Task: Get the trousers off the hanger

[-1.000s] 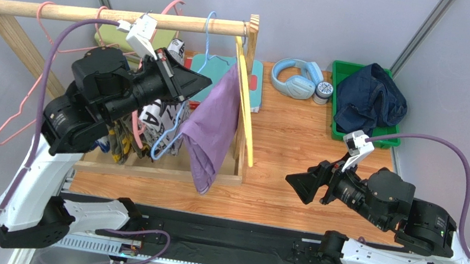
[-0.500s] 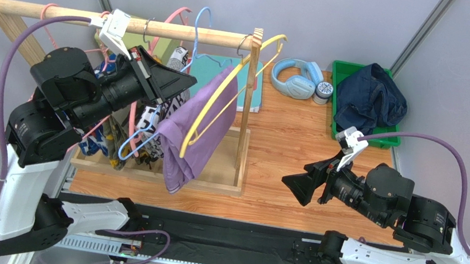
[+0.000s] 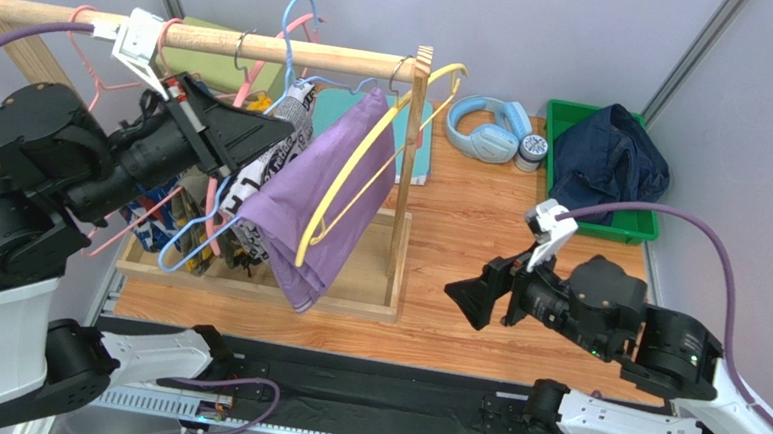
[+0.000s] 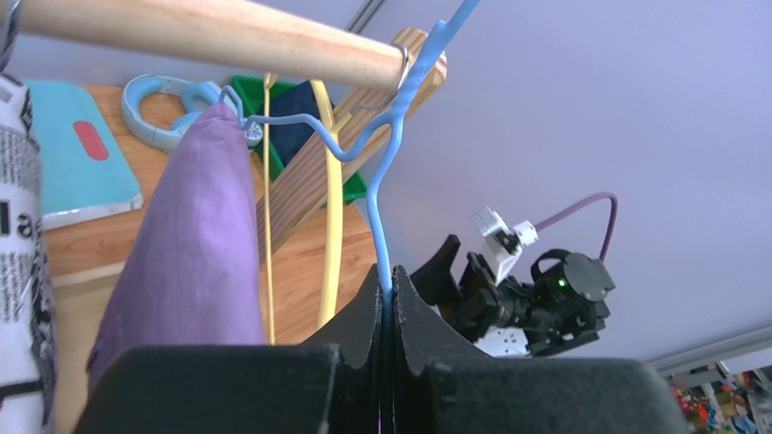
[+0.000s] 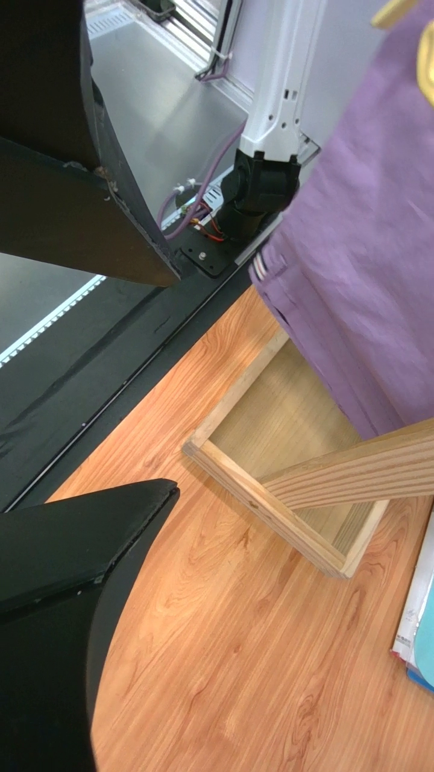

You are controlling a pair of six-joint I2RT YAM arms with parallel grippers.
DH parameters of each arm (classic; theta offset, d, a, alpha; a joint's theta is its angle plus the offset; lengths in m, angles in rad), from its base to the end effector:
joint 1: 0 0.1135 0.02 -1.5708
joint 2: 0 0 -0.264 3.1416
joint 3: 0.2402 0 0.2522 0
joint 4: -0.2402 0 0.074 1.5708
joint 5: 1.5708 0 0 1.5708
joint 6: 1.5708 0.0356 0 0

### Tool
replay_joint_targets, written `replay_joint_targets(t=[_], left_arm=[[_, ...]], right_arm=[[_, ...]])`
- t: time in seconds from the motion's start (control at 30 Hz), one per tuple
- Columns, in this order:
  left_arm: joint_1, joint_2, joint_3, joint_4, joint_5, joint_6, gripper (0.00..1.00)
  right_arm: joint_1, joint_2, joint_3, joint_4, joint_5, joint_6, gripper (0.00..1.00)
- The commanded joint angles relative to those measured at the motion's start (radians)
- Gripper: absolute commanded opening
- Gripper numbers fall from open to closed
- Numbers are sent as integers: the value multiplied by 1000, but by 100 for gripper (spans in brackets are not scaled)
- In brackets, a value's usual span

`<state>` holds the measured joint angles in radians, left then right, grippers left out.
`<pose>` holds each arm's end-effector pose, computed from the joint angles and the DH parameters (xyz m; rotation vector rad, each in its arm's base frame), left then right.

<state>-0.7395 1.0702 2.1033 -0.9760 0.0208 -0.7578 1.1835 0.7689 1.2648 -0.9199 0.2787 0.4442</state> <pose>0.0561 -0.0522 0.5925 0.0031 1.6408 -1.1949 0.0528 0.1035 0.4219 -0.5685 1.9820 0.7662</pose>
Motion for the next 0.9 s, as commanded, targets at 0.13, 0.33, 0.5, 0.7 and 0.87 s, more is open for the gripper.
replay_joint_targets(t=[0.13, 0.33, 0.5, 0.7, 0.87], left_arm=[[-3, -164, 55, -113, 40, -14, 0], [-3, -283, -37, -156, 163, -86, 0], [-3, -392, -127, -141, 243, -139, 0], [-3, -460, -229, -24, 382, -256, 0], [-3, -474, -284, 54, 455, -316, 0]], right_arm=[[-34, 208, -33, 148, 59, 31, 83], [-182, 323, -90, 291, -128, 77, 70], [-248, 355, -107, 429, -220, 85, 47], [-269, 414, -99, 521, -233, 116, 44], [-303, 452, -85, 584, -239, 116, 45]])
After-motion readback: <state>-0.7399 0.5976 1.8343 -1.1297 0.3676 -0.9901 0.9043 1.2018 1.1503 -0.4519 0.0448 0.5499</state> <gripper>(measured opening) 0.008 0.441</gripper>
